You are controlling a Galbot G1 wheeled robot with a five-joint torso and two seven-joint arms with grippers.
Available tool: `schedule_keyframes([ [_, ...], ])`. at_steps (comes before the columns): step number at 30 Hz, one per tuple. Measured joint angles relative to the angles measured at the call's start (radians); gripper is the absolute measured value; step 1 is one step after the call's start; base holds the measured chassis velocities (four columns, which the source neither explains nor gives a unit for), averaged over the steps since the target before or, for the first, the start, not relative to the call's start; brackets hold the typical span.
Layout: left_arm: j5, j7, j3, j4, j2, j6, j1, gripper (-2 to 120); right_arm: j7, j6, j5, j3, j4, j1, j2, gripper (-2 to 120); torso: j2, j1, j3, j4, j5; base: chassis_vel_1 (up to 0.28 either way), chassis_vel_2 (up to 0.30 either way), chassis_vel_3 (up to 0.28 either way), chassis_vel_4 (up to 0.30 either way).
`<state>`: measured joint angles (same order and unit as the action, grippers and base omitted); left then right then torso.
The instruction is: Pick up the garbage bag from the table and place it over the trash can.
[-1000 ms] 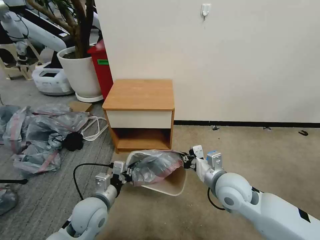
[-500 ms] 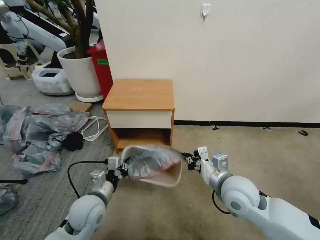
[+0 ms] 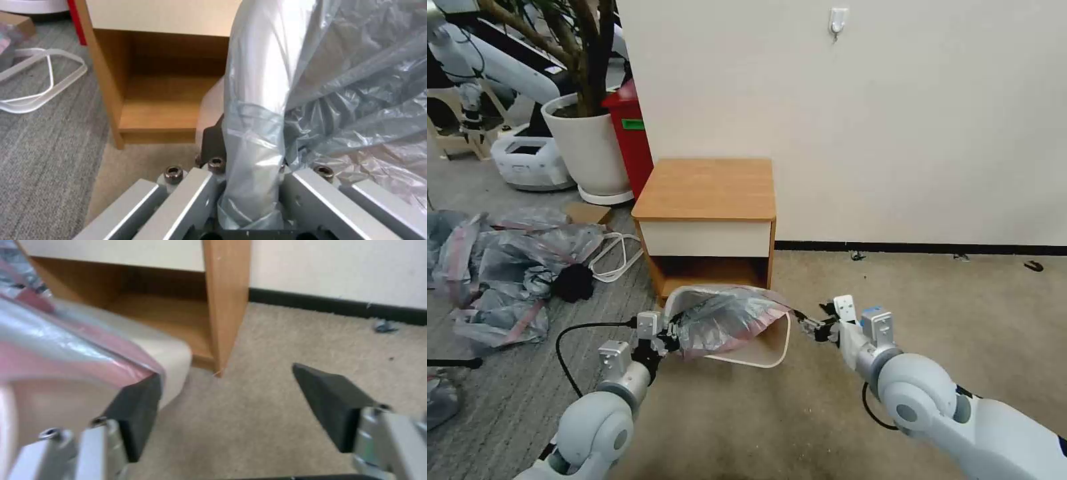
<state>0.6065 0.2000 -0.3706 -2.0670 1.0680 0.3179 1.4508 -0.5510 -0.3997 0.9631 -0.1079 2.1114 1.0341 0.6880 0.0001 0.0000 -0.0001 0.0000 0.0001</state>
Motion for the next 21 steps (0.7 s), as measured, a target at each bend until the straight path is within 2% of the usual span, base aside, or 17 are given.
schedule_keyframes([
  [5, -0.001, 0.006, -0.009, 0.01, 0.009, -0.001, 0.0, 1, -0.012, 0.029, -0.026, 0.049, 0.014, 0.017, 0.001, 97, 0.0, 0.0, 0.0, 0.0, 0.0, 0.0, 0.0, 0.0, 0.0],
  [9, -0.002, 0.006, -0.006, 0.011, 0.012, -0.002, 0.004, 1, -0.012, 0.047, -0.027, 0.064, 0.026, 0.022, 0.0, 107, 0.0, 0.0, 0.0, 0.0, -0.0001, 0.0, 0.0, 0.0, 0.0],
  [16, -0.004, 0.009, -0.01, 0.011, 0.023, -0.005, 0.005, 1, -0.012, 0.061, -0.011, 0.108, 0.071, 0.064, 0.01, 114, 0.0, 0.0, 0.0, 0.0001, 0.0001, 0.0, 0.0, 0.0, 0.0],
  [19, -0.004, 0.013, -0.014, 0.016, 0.033, -0.008, 0.002, 1, -0.02, 0.063, 0.051, 0.161, 0.128, 0.105, 0.025, 114, 0.0, 0.0, 0.0, 0.0002, -0.0003, 0.0, 0.0, 0.0, 0.0],
  [21, -0.004, 0.015, -0.018, 0.02, 0.042, -0.008, -0.002, 1, -0.055, 0.05, 0.175, 0.206, 0.221, 0.163, 0.061, 114, 0.0, 0.0, 0.0, 0.0, -0.0002, 0.0, 0.0, 0.0, 0.0],
])
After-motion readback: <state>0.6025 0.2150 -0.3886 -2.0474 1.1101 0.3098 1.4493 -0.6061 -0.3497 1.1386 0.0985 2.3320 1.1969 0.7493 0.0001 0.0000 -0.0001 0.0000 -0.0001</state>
